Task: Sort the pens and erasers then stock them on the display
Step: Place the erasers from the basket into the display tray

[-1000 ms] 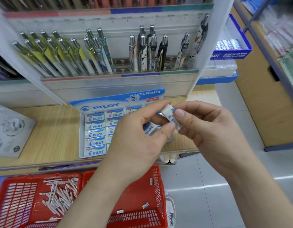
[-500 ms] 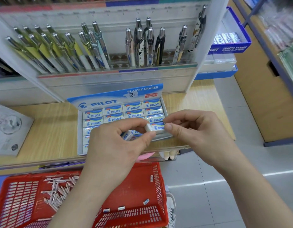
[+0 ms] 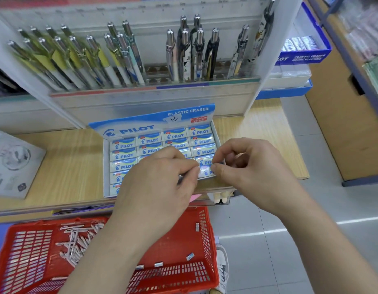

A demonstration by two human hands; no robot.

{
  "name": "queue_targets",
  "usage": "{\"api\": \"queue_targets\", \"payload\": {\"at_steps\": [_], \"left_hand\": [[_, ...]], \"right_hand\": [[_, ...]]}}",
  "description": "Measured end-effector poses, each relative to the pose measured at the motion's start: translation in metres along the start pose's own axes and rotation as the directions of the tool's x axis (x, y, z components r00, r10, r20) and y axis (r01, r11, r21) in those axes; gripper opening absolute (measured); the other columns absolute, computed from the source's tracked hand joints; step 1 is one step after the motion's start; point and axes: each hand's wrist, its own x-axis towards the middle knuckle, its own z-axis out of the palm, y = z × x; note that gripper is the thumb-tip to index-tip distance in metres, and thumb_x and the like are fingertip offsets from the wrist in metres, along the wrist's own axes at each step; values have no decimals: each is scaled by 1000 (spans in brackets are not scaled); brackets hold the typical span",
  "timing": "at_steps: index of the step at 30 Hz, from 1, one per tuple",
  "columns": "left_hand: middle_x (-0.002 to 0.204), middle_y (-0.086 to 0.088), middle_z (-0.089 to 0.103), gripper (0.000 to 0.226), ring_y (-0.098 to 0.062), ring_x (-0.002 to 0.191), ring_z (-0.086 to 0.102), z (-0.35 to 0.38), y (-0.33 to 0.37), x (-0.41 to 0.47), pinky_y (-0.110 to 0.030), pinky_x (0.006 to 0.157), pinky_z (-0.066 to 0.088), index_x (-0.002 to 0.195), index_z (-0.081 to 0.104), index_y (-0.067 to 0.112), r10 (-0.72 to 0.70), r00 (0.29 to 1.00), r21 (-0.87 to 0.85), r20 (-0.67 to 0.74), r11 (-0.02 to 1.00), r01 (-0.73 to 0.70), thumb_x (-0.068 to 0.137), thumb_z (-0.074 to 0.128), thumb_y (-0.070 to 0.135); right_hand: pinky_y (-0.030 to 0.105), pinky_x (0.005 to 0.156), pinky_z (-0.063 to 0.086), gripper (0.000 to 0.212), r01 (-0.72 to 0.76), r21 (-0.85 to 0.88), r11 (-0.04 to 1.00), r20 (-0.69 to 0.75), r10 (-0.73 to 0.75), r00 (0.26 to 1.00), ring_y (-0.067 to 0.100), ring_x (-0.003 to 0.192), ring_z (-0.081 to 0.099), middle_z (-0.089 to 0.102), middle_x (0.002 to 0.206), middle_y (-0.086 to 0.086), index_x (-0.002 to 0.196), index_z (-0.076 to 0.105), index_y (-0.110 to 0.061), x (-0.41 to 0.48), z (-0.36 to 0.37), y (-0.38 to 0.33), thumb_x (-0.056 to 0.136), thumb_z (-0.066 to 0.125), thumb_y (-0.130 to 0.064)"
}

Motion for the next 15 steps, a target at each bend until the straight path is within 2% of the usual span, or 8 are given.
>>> {"api": "queue_targets", "payload": {"at_steps": [2,4,6,8,12,14,15], "left_hand": [[84,16,63,21,-8,81,60,1,-1,-1,-36,72,51,90,71,36,-31,999,-70,-36,997,29,79,53,40],[85,19,64,21,-3,83,61,1,-1,-1,-34,76,51,92,70,39,-61,997,-130,-41,990,55,77,56,37],[86,20,62,22,-3,82,60,1,0,0,-34,74,51,89,71,38,-47,999,-110,-7,993,46,76,54,36],[88,19,59,24,-5,81,59,-1,0,-1,-35,71,50,88,72,39,-35,999,-52,37,998,37,76,51,37],[94,21,53,35,-4,86,56,-2,-3,0,-33,76,49,99,70,39,-11,994,-2,112,1000,11,77,42,37],[99,21,53,41,-1,94,54,-6,-3,-3,-23,83,45,105,68,36,9,993,-119,113,993,4,75,41,28],[100,20,55,44,0,99,54,-10,-3,-5,-14,82,43,106,67,36,-6,995,-264,104,964,33,73,43,21]], "right_hand": [[26,49,39,13,-23,6,1000,-13,23,1000,11,50,43,46,60,-7,70,64,-19,2,2,-1,72,73,-9],[36,51,47,18,-31,3,1000,-38,31,999,23,54,48,46,61,-4,73,58,-18,4,5,-2,68,71,-7],[43,55,53,22,-30,-7,1000,-58,30,998,32,63,57,49,62,-2,74,53,-20,6,5,-5,67,69,-5],[48,58,54,24,-28,-16,999,-55,27,998,33,68,60,51,63,-1,74,52,-21,6,5,-5,67,68,-4],[48,59,54,24,-55,-15,998,-57,54,997,28,62,56,50,62,-3,75,54,-23,6,5,-5,71,70,-5],[42,57,53,21,-30,-81,996,-100,22,995,16,58,52,51,65,-8,78,54,-25,3,7,-6,75,71,-13],[36,56,48,18,10,-158,987,-149,-33,988,12,59,50,51,69,-8,80,54,-26,1,8,-8,77,70,-17]]}}
